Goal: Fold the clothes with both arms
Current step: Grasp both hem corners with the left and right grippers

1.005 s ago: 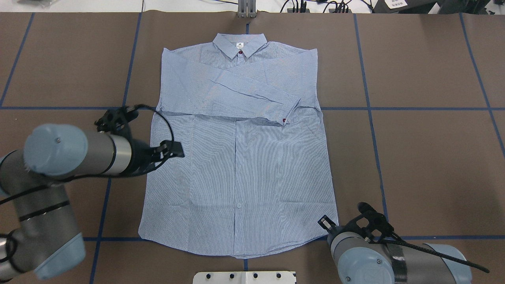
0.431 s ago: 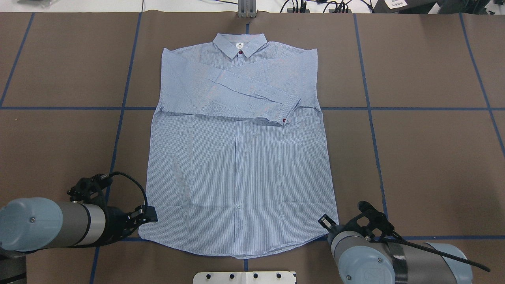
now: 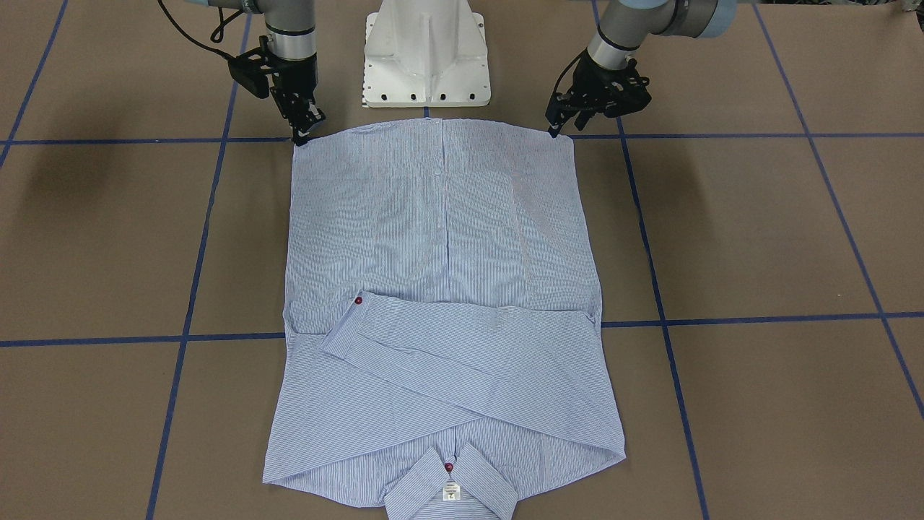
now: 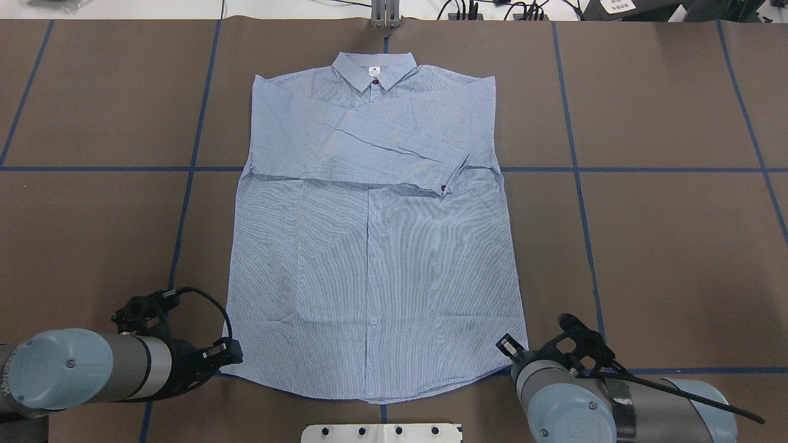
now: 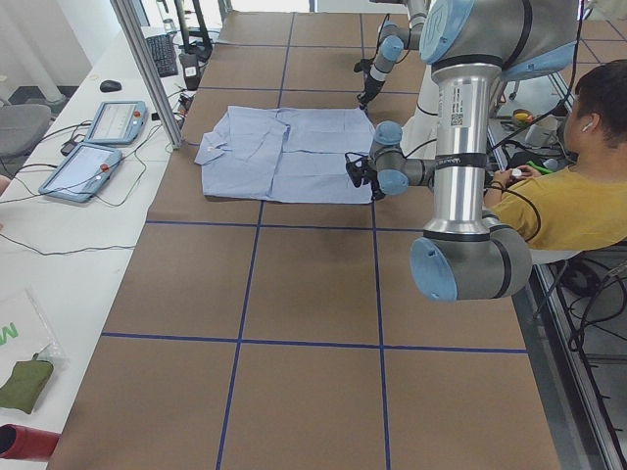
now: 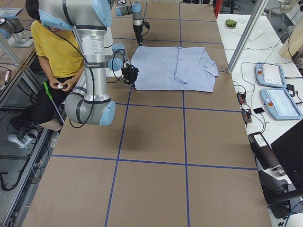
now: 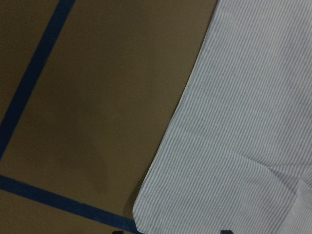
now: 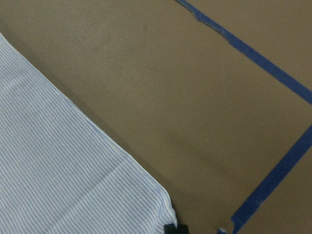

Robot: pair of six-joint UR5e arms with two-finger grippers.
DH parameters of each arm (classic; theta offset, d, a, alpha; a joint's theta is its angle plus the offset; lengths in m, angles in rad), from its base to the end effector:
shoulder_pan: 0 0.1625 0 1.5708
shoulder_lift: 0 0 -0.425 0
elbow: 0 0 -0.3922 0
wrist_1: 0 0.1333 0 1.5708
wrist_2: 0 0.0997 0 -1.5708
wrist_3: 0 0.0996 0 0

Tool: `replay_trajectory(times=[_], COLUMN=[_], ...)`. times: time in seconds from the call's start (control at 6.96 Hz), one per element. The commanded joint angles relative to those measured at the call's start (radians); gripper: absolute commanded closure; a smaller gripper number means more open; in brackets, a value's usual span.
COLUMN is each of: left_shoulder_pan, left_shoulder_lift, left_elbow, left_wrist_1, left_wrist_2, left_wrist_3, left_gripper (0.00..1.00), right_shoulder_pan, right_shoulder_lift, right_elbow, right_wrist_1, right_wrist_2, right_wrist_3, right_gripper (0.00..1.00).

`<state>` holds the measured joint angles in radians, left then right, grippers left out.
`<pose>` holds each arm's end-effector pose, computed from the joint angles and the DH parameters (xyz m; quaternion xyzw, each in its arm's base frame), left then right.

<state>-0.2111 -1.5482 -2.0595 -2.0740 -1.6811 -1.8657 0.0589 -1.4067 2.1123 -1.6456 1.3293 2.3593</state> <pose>0.4425 -0.2199 0.3849 -0.0682 0.4627 -0.1963 0.8618 -0.4954 -0.1866 0.3467 -0.0029 -0.3285 0.4221 0.8449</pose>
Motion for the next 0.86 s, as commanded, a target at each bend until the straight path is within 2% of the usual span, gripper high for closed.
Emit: replay_trajectory(times=[0.0, 0.29, 0.57, 0.72], left_shoulder_pan=[0.004, 0.004, 0.004, 0.004], left_shoulder_lift=[-0.007, -0.009, -0.016, -0.021], left_elbow=[0.018, 0.03, 0.032, 0.032], left_wrist_1=[0.0, -0.002, -0.002, -0.002], left_wrist_2=[0.001, 0.001, 0.001, 0.001], left_wrist_3=[-0.001, -0.001, 0.0, -0.001], left_gripper=[0.35, 0.4, 0.41, 0.49], right_shoulder_pan=[0.012, 0.018, 0.018, 0.018], right_shoulder_lift=[0.003, 0.003, 0.002, 0.003], right_elbow=[0.0, 0.012, 0.014, 0.014], right_wrist_1=[0.003, 0.006, 0.006, 0.006], right_wrist_2=[0.002, 0.005, 0.005, 0.005], right_wrist_3=[-0.002, -0.002, -0.002, -0.002], right_gripper=[1.0, 1.0, 1.0, 1.0])
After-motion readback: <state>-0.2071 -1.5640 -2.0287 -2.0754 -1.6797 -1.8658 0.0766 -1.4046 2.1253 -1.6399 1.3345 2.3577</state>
